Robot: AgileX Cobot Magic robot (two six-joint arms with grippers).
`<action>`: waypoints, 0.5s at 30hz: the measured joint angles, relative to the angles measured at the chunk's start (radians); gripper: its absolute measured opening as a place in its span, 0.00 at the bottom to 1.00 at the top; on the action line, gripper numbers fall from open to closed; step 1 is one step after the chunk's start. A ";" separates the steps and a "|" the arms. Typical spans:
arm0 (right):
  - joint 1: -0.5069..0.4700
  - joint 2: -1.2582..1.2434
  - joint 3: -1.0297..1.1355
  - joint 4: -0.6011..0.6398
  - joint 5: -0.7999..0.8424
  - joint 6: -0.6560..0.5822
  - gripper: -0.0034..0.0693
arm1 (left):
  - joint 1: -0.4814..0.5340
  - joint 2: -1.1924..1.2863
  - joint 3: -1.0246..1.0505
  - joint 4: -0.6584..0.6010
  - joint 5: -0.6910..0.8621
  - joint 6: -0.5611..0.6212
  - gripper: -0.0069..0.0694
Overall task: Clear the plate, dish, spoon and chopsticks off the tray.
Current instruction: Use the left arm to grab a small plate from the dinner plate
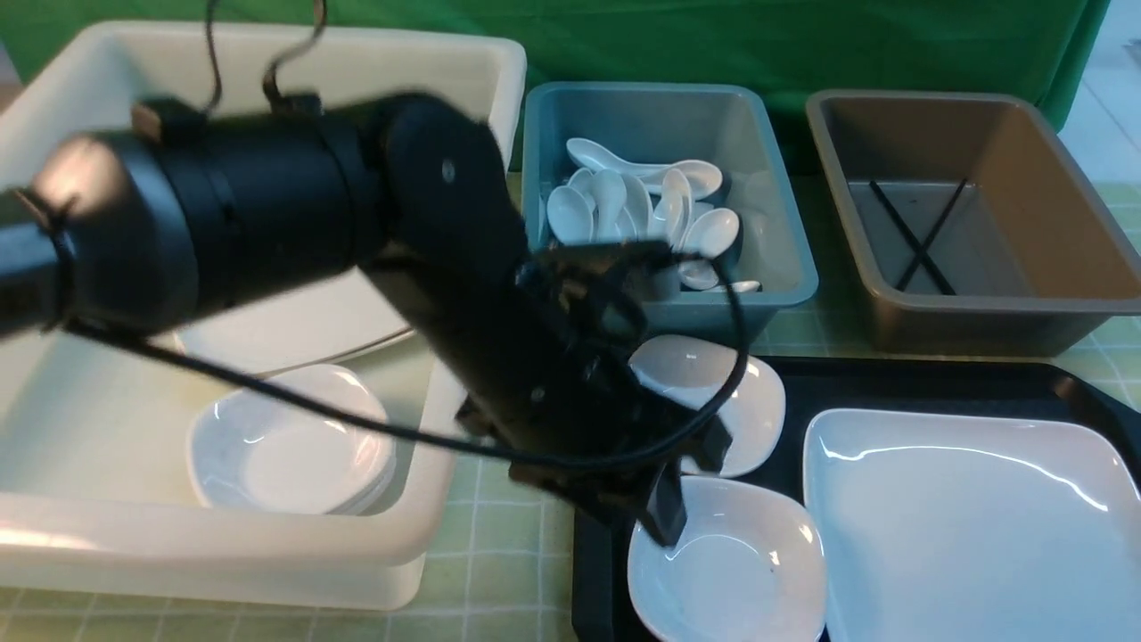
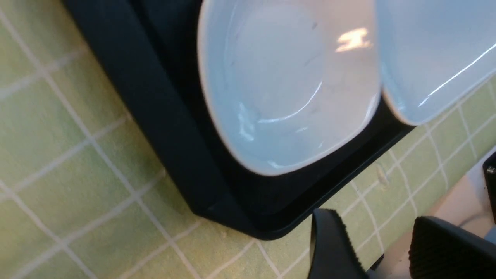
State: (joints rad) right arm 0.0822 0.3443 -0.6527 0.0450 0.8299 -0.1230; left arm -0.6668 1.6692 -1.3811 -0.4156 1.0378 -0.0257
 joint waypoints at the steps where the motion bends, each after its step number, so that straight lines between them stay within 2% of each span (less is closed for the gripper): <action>1: 0.000 0.014 0.000 0.040 0.007 -0.039 0.23 | 0.000 0.000 -0.030 0.022 0.017 -0.001 0.42; 5: 0.000 0.116 0.000 0.248 0.054 -0.235 0.08 | 0.000 0.000 -0.159 0.139 0.105 -0.001 0.32; 9: 0.000 0.280 0.000 0.452 0.113 -0.387 0.06 | 0.017 -0.007 -0.229 0.262 0.166 -0.001 0.18; 15: 0.000 0.481 0.000 0.543 0.146 -0.466 0.06 | 0.134 -0.009 -0.228 0.277 0.175 0.000 0.09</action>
State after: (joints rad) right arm 0.0822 0.8249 -0.6527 0.5884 0.9754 -0.5892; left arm -0.5324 1.6599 -1.6095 -0.1383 1.2125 -0.0257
